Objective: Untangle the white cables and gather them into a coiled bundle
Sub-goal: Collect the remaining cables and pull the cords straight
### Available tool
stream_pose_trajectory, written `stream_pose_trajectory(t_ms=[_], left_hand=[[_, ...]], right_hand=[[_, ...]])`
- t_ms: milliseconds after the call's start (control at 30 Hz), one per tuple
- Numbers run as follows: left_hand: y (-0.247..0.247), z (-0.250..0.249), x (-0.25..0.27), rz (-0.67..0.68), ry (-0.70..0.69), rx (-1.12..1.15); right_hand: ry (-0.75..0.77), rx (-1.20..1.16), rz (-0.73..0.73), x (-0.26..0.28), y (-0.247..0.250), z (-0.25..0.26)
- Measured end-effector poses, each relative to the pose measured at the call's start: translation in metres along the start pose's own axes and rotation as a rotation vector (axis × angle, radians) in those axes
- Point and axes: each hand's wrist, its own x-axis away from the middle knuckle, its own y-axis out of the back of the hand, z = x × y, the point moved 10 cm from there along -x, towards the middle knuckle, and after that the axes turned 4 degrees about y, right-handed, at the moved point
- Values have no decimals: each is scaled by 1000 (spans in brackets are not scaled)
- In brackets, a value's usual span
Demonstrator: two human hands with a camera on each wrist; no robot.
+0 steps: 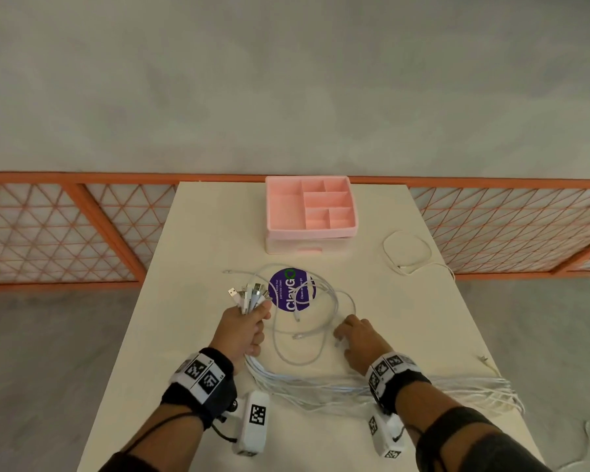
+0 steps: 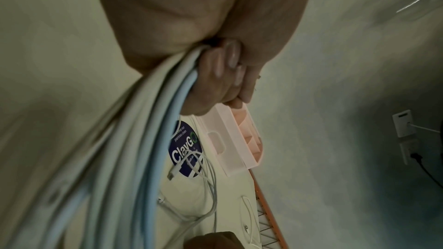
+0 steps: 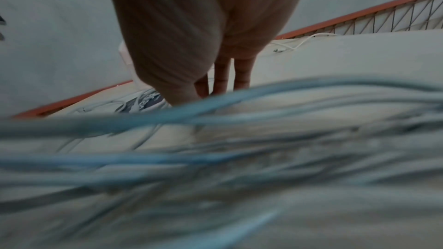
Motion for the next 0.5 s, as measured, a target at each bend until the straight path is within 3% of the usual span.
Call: stream_pose_trajectory(t_ms=[167, 300, 500], left_hand=[[-2, 0, -2, -11, -12, 8], [-8, -10, -3, -14, -39, 22], [-21, -29, 0, 10, -122, 62]], right_hand=[[-53, 51, 59, 4, -5, -21], [-97, -170, 32, 5, 3, -24], [63, -712, -404, 6, 107, 48]])
